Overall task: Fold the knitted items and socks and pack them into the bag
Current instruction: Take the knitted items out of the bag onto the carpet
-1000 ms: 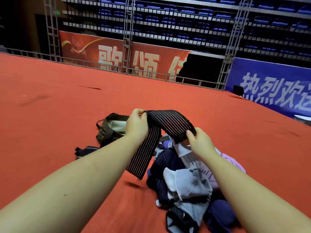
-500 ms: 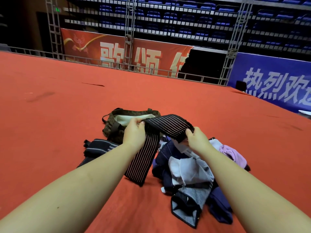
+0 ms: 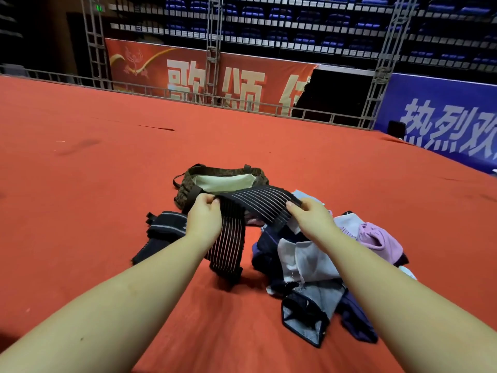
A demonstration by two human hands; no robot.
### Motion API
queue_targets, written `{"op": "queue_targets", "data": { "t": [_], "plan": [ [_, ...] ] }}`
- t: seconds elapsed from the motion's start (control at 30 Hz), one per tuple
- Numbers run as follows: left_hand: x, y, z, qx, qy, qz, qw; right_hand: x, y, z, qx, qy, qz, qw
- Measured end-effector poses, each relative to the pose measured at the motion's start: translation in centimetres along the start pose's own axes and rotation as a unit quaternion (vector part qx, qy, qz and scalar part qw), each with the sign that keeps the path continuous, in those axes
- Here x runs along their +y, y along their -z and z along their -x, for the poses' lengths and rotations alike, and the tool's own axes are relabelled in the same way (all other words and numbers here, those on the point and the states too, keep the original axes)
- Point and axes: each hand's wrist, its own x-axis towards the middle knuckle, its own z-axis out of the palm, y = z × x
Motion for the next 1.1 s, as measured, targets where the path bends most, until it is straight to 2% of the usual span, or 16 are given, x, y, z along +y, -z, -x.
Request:
{"op": "queue_targets", "data": {
  "t": [0.1,0.17,0.23,0.3,0.37,0.53,0.6,0.67,0.77,0.83,0.97,1.1],
  "plan": [
    [-2.2,0.8,1.4,-0.041,0.016,-0.05,0.998,-0.3,-1.0,1.0,0.011,-0.002,-0.082,0.997],
    [-3.7,1.3,3.1,-0.067,-0.01,-0.092,0.993,-0.5,-1.8,2.1,-0.002,-0.012,-0.146,0.989],
    [-4.5,1.7,5.5,-0.06,-0.117,-0.133,0.982,-0.6,-3.0,3.4,-0.011,-0.012,-0.143,0.99],
    [-4.3,1.5,8.2,-0.083,-0.238,-0.144,0.957,-0.7,-4.1,4.8,-0.001,0.006,-0.093,0.996],
    [-4.1,1.0,9.8,-0.097,-0.292,-0.16,0.938,-1.0,-5.1,6.4,-0.009,0.025,-0.075,0.997],
    [-3.8,0.8,10.0,-0.063,-0.206,-0.102,0.971,-1.3,-6.5,9.1,-0.062,0.092,-0.133,0.985],
    [-3.8,1.0,9.6,-0.054,-0.152,-0.07,0.984,-0.6,-6.8,8.9,-0.056,0.095,-0.13,0.985],
    [-3.8,1.3,9.1,-0.075,-0.093,0.01,0.993,0.1,-6.8,8.7,-0.043,0.078,-0.133,0.987],
    [-3.3,1.8,9.1,-0.143,-0.038,0.167,0.975,1.0,-6.8,8.5,-0.08,0.107,-0.101,0.986],
    [-3.0,2.0,9.4,-0.161,-0.03,0.226,0.96,1.4,-7.2,8.6,-0.116,0.114,-0.11,0.981],
    [-2.8,3.4,8.8,-0.095,0.031,0.271,0.957,1.8,-7.9,8.9,-0.187,0.094,-0.174,0.962],
    [-3.2,4.7,8.4,-0.11,0.115,0.284,0.946,1.4,-7.8,9.6,-0.23,0.049,-0.234,0.944]
  ]
}}
